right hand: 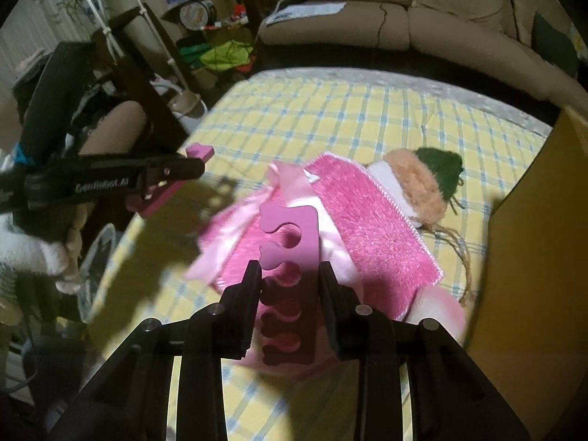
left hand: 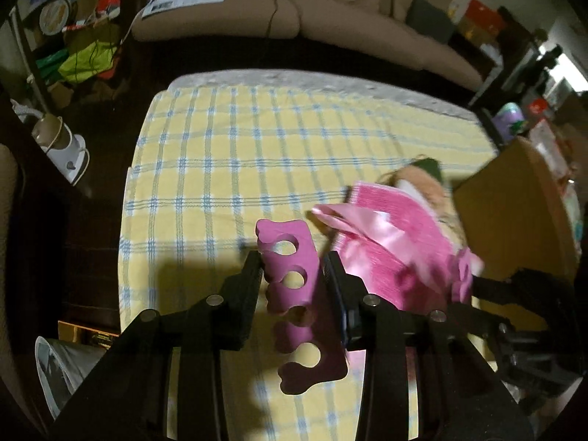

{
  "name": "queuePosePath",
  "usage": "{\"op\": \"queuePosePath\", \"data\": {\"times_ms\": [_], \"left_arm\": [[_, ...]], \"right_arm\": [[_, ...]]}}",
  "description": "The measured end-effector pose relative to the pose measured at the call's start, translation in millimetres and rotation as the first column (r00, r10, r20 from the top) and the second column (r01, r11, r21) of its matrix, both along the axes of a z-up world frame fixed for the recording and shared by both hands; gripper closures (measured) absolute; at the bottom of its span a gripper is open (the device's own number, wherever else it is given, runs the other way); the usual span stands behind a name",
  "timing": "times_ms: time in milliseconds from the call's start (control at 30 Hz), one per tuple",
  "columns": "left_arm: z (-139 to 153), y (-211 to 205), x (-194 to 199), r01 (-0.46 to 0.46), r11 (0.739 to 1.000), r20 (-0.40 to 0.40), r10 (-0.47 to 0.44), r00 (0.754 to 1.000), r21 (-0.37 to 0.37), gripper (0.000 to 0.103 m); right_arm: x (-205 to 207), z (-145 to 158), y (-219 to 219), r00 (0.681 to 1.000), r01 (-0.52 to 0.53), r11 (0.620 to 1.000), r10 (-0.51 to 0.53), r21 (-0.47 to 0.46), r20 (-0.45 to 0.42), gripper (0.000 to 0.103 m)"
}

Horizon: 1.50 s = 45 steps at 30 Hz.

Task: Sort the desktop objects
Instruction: 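Carry the pink toe separator with the left tool into the cardboard box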

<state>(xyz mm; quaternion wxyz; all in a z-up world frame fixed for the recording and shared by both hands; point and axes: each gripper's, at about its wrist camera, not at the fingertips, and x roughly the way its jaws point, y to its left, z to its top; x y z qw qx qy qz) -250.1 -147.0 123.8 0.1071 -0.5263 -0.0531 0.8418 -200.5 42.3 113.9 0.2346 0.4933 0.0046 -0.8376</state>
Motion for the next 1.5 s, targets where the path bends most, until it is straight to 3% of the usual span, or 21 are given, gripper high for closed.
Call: {"op": "queuePosePath", "data": {"times_ms": [300,567,833,1233,1300,1433,1500], "left_arm": [[64,52,51,0.099,0.991,-0.072,-0.093,0.993,0.088,0.070],[90,131,69,0.171,0.961,-0.067,-0.160,0.985,0.217,0.070],[84,212,77,0.214,0.942,-0.035,-0.212,0.977,0.260,0.070],[67,276,78,0.211,0.932,-0.003,-0.220,0.976,0.294,0.069],[64,278,76,0.208,0.928,0.005,-0.220,0.976,0.309,0.061],[67,281,74,0.223,0.926,-0.008,-0.232,0.973,0.306,0.058],[72,278,73,0.219,0.926,-0.020,-0.223,0.975,0.308,0.045]], "right_arm": [[35,63,28,0.999,0.027,0.995,-0.030,-0.092,-0.028,0.072],[63,103,101,0.991,0.114,0.989,-0.120,-0.094,-0.061,0.072],[74,79,184,0.971,0.239,0.964,-0.241,-0.116,-0.002,0.072],[65,45,214,0.960,0.281,0.951,-0.277,-0.130,0.050,0.069],[63,40,213,0.960,0.280,0.952,-0.274,-0.122,0.064,0.069],[63,33,213,0.959,0.280,0.954,-0.271,-0.111,0.086,0.064],[64,33,215,0.958,0.281,0.953,-0.273,-0.112,0.085,0.057]]}}
